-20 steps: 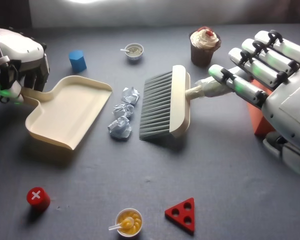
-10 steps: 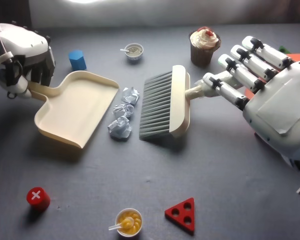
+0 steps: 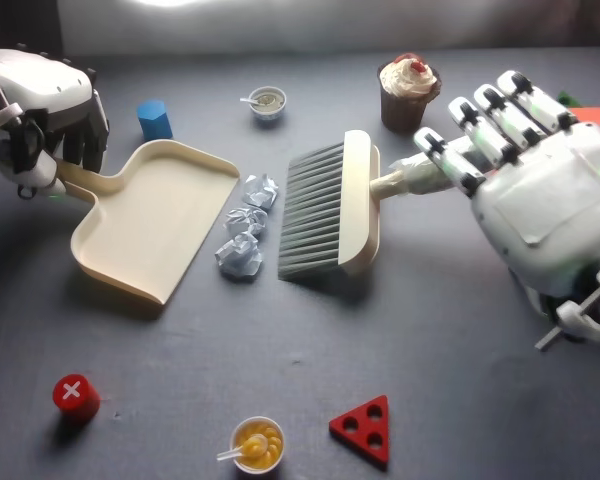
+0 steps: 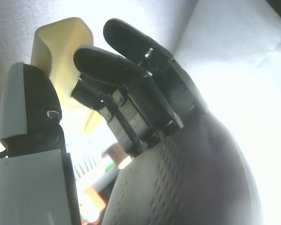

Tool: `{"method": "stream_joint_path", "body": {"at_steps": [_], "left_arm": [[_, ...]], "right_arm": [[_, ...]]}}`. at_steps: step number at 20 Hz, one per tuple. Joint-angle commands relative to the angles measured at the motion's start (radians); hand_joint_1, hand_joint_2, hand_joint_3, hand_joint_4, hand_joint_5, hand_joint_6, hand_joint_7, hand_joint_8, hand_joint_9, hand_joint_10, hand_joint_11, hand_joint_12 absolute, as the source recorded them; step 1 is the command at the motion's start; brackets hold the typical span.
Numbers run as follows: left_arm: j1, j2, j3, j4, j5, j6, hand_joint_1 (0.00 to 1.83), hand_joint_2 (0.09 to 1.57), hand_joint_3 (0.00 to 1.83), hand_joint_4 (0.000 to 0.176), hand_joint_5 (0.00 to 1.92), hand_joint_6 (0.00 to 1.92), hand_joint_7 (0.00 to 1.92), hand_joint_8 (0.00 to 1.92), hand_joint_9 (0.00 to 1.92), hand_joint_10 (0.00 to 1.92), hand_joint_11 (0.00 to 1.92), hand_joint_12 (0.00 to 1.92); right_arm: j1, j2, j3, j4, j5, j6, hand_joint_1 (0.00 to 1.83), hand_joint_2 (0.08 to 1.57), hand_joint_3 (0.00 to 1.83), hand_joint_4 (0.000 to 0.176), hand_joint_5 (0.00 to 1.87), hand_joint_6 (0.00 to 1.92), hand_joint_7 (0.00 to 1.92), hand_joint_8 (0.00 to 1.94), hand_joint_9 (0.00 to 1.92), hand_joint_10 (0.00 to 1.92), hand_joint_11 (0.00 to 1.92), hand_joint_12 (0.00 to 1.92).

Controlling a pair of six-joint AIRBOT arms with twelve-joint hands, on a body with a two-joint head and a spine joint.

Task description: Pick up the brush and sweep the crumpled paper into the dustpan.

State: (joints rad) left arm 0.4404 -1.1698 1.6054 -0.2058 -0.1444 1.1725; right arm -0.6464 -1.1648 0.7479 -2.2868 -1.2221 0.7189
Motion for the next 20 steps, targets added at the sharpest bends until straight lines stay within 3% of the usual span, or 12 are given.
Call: {"method": "stream_joint_path", "body": {"at_steps": [1, 13, 16, 20], "left_arm": [[-0.003, 0.012, 0.004, -0.004, -0.101, 0.017, 1.39, 1.08, 0.00, 0.000, 1.09, 0.61, 1.03, 0.87, 0.95, 1.21, 0.74, 1.15], [-0.012, -0.019, 0.045, -0.007, -0.118, 0.026, 1.39, 1.07, 0.00, 0.000, 1.13, 0.56, 1.04, 0.85, 0.98, 1.16, 0.76, 1.10], [-0.026, -0.036, 0.061, 0.007, -0.127, 0.029, 1.39, 1.06, 0.00, 0.000, 1.13, 0.57, 1.08, 0.76, 1.02, 1.12, 0.79, 1.08], [-0.045, -0.051, 0.080, 0.034, -0.124, 0.030, 1.39, 1.07, 0.00, 0.000, 1.11, 0.60, 1.03, 0.86, 0.98, 1.16, 0.77, 1.11]], "right_arm": [[0.013, -0.009, 0.016, -0.067, -0.109, 0.001, 1.23, 1.00, 0.00, 0.000, 0.15, 0.01, 0.12, 0.01, 0.17, 0.01, 0.20, 0.02], [0.056, -0.192, 0.220, -0.044, -0.121, 0.029, 1.20, 1.01, 0.00, 0.000, 0.11, 0.00, 0.11, 0.01, 0.16, 0.01, 0.19, 0.02], [0.061, -0.227, 0.281, -0.044, -0.121, 0.041, 1.19, 1.00, 0.00, 0.000, 0.14, 0.01, 0.12, 0.01, 0.17, 0.01, 0.20, 0.02], [0.075, -0.259, 0.320, -0.037, -0.120, 0.047, 1.18, 1.02, 0.00, 0.000, 0.11, 0.00, 0.11, 0.00, 0.16, 0.00, 0.19, 0.01]]}}
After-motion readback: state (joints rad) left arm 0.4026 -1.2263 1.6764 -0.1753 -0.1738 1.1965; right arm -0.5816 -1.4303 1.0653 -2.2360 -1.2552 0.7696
